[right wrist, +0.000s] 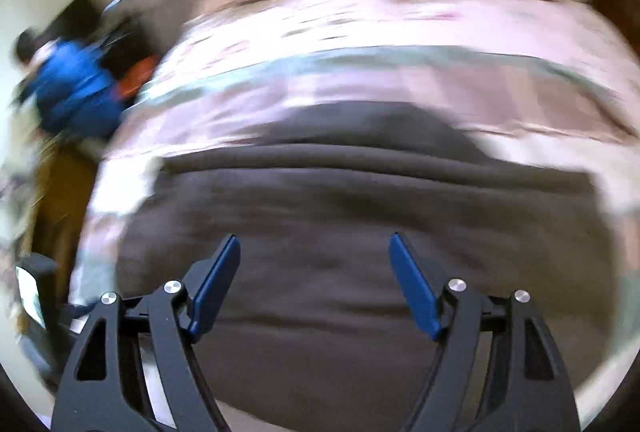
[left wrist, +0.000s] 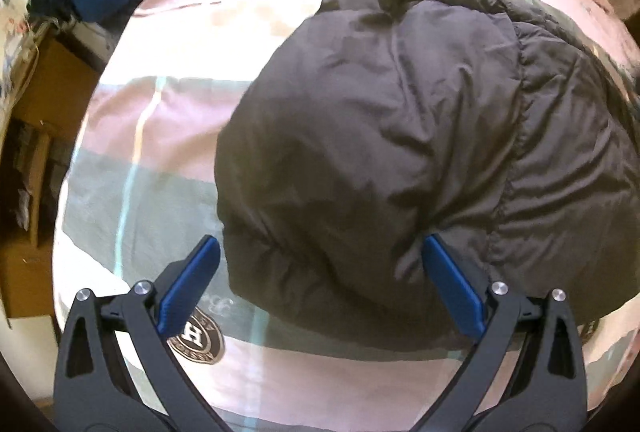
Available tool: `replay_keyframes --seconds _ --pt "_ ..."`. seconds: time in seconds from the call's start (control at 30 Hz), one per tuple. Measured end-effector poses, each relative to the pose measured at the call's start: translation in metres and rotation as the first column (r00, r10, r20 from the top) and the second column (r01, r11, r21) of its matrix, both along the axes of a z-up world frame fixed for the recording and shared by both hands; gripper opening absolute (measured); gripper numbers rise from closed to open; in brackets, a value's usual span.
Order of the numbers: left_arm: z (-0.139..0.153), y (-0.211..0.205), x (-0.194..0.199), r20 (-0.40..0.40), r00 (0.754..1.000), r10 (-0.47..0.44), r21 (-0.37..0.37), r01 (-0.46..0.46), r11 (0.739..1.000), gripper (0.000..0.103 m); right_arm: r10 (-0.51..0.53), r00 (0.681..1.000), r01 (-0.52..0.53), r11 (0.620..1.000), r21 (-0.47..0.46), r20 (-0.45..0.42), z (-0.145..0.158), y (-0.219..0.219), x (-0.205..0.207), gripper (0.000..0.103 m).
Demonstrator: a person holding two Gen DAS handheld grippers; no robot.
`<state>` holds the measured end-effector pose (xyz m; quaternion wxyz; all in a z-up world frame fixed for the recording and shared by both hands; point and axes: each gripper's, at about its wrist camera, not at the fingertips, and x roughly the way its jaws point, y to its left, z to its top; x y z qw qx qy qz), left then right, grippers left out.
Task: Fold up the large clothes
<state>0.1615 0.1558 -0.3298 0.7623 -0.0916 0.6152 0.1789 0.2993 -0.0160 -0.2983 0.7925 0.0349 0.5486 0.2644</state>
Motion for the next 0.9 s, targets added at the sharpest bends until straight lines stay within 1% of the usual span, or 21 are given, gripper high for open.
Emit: replay_keyframes --seconds 0.03,0.07,0.13,0.2,0.23,0.27,0.33,0.37,0.4,0.47,0.57,0.6,0.63,0.67,0.7,0.73,0.77,0.8,0.83,0.87,0.9 --pt "-0.003 0.002 -0.003 0.001 1.0 0.008 -0.016 -0.008 1.0 0.101 0.071 0.996 -0.07 0.997 0.018 -0.053 -0.008 0.033 0.001 0.077" --pt "-0.005 0.005 -0.006 0.001 1.0 0.015 -0.032 -0.015 0.999 0.101 0.125 0.989 -0.125 0.992 0.003 -0.081 -0.015 0.059 0.001 0.077" --pt "-0.012 0.011 -0.013 0.003 0.999 0.032 -0.067 -0.032 0.997 0.101 0.222 0.971 -0.229 0.97 -0.077 -0.084 -0.029 0.107 -0.003 0.077" --pt "-0.017 0.014 -0.016 0.007 0.999 0.04 -0.095 -0.039 0.995 0.101 0.274 0.956 -0.286 0.948 -0.142 -0.101 -0.045 0.141 -0.005 0.077" --pt "-0.019 0.015 -0.017 0.008 0.999 0.042 -0.103 -0.041 0.994 0.101 0.287 0.952 -0.302 0.938 -0.169 -0.107 -0.053 0.151 -0.004 0.077" --pt "-0.02 0.016 -0.018 0.01 0.999 0.045 -0.113 -0.043 0.993 0.101 0.287 0.953 -0.303 0.929 -0.212 -0.101 -0.062 0.162 -0.002 0.077" --pt "-0.025 0.019 -0.02 0.014 0.999 0.052 -0.143 -0.05 0.988 0.101 0.268 0.959 -0.283 0.922 -0.266 -0.095 -0.079 0.172 0.007 0.078" --pt "-0.026 0.019 -0.019 0.013 0.999 0.053 -0.148 -0.05 0.988 0.101 0.248 0.964 -0.264 0.924 -0.277 -0.09 -0.084 0.175 0.012 0.08" --pt "-0.029 0.019 -0.02 0.012 0.999 0.052 -0.154 -0.05 0.987 0.101 0.226 0.971 -0.239 0.926 -0.293 -0.079 -0.089 0.177 0.019 0.08" --pt "-0.035 0.019 -0.021 0.002 0.999 0.049 -0.163 -0.048 0.985 0.101 0.175 0.984 -0.179 0.92 -0.348 -0.045 -0.098 0.184 0.036 0.08" --pt "-0.047 0.017 -0.02 -0.035 0.999 0.034 -0.174 -0.04 0.984 0.101 0.13 0.992 -0.12 0.904 -0.41 -0.004 -0.104 0.189 0.058 0.08" --pt "-0.046 0.018 -0.022 -0.031 0.999 0.034 -0.178 -0.039 0.983 0.101 0.112 0.994 -0.1 0.912 -0.397 0.008 -0.102 0.189 0.063 0.077" --pt "-0.043 0.019 -0.024 -0.024 0.999 0.036 -0.184 -0.04 0.982 0.101 0.08 0.994 -0.053 0.941 -0.335 0.068 -0.087 0.184 0.065 0.071" --pt "-0.038 0.021 -0.027 -0.015 0.999 0.04 -0.186 -0.042 0.982 0.101 0.069 0.988 -0.033 0.968 -0.249 0.137 -0.068 0.176 0.062 0.067" --pt "-0.031 0.024 -0.032 0.01 0.999 0.05 -0.18 -0.048 0.982 0.101 0.06 0.977 -0.026 0.986 -0.166 0.206 -0.049 0.169 0.054 0.067" --pt "-0.025 0.028 -0.037 0.034 0.998 0.062 -0.175 -0.055 0.983 0.101 0.064 0.965 -0.036 0.993 -0.116 0.253 -0.033 0.163 0.045 0.069" --pt "-0.021 0.031 -0.039 0.049 0.996 0.07 -0.174 -0.06 0.983 0.101 0.089 0.966 -0.063 0.991 -0.115 0.241 -0.029 0.163 0.041 0.07" --pt "-0.023 0.034 -0.038 0.049 0.996 0.076 -0.182 -0.066 0.981 0.101 0.124 0.972 -0.101 0.987 -0.122 0.2 -0.031 0.165 0.038 0.07" --pt "-0.028 0.036 -0.037 0.035 0.996 0.077 -0.188 -0.069 0.98 0.101 0.168 0.977 -0.15 0.979 -0.138 0.131 -0.041 0.17 0.036 0.07" --pt "-0.037 0.037 -0.033 0.009 0.997 0.077 -0.198 -0.073 0.977 0.101 0.204 0.977 -0.191 0.969 -0.157 0.066 -0.051 0.176 0.036 0.07" --pt "-0.041 0.038 -0.031 0.0 0.997 0.079 -0.208 -0.077 0.975 0.101 0.235 0.972 -0.23 0.957 -0.177 0.007 -0.062 0.182 0.035 0.07"
